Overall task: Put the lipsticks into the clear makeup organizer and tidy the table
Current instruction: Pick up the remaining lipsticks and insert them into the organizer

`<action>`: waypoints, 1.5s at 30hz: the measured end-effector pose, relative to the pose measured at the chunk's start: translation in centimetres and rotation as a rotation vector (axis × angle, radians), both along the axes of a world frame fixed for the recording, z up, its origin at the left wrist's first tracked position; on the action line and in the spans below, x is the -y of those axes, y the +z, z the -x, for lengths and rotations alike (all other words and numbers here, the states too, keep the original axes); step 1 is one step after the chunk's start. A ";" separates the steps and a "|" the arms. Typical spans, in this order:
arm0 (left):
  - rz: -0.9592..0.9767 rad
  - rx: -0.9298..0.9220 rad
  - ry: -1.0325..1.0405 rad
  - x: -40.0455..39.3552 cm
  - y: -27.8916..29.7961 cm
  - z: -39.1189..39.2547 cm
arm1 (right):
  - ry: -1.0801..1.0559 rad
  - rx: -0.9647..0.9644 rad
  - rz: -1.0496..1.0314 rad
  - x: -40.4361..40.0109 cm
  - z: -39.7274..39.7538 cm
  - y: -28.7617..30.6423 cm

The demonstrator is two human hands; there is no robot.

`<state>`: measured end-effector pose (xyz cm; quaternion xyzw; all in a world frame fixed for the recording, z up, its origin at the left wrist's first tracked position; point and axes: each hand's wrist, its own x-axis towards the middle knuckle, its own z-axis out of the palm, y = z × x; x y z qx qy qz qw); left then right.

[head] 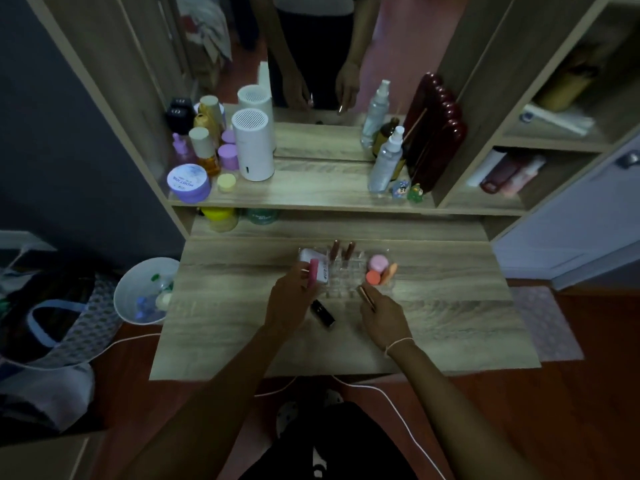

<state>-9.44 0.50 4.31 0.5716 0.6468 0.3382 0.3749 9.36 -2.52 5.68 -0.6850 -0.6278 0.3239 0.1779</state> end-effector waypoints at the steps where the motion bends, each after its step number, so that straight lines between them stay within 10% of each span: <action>1: -0.024 0.016 -0.008 -0.2 0.2 -0.2 | -0.022 -0.007 -0.002 -0.1 -0.1 0.3; 45: -0.025 -0.304 0.039 -5.5 -3.5 -5.2 | 0.166 0.183 -0.005 -14.3 -2.5 -0.4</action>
